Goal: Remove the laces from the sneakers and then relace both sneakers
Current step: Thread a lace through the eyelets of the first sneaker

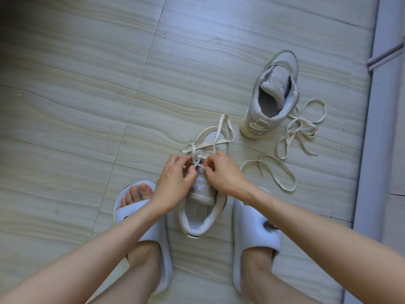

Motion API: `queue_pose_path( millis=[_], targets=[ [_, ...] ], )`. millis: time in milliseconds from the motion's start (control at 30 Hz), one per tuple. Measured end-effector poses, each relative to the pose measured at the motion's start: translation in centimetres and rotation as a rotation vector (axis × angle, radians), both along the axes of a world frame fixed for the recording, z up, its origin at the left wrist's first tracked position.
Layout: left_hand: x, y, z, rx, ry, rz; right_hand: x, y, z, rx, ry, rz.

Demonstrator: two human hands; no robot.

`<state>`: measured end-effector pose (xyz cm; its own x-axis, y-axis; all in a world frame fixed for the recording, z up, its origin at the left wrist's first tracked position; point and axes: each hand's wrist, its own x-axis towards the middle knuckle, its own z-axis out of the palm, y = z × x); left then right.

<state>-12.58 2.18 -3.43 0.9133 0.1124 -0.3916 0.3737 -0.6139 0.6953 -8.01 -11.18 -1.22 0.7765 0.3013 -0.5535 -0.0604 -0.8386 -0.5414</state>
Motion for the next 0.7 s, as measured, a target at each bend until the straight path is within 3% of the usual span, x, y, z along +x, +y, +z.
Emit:
queue_pose_path(
  millis=[67,133,267,333,433,567,700],
  targets=[
    [0.4,0.0,-0.2,-0.018,0.022,0.032,0.1,-1.2,0.6,0.037,0.023,-0.078],
    [0.6,0.0,-0.3,-0.035,0.028,0.053,0.3,-3.2,1.2,0.144,0.128,-0.341],
    [0.7,-0.1,-0.4,-0.108,0.048,0.103,0.3,-7.0,1.7,0.76,0.556,-1.135],
    [1.0,-0.1,-0.4,-0.14,0.079,0.125,0.1,-7.6,1.6,1.041,0.719,-1.397],
    [1.4,0.0,-0.2,-0.158,0.095,0.067,-0.3,-7.0,1.2,1.188,0.797,-1.457],
    [1.4,0.1,-0.1,-0.097,0.052,-0.124,-0.2,-6.5,0.8,1.16,0.785,-1.367],
    [1.2,0.2,-0.1,0.003,0.066,-0.194,1.0,-8.6,0.4,1.133,0.654,-1.423]
  ],
)
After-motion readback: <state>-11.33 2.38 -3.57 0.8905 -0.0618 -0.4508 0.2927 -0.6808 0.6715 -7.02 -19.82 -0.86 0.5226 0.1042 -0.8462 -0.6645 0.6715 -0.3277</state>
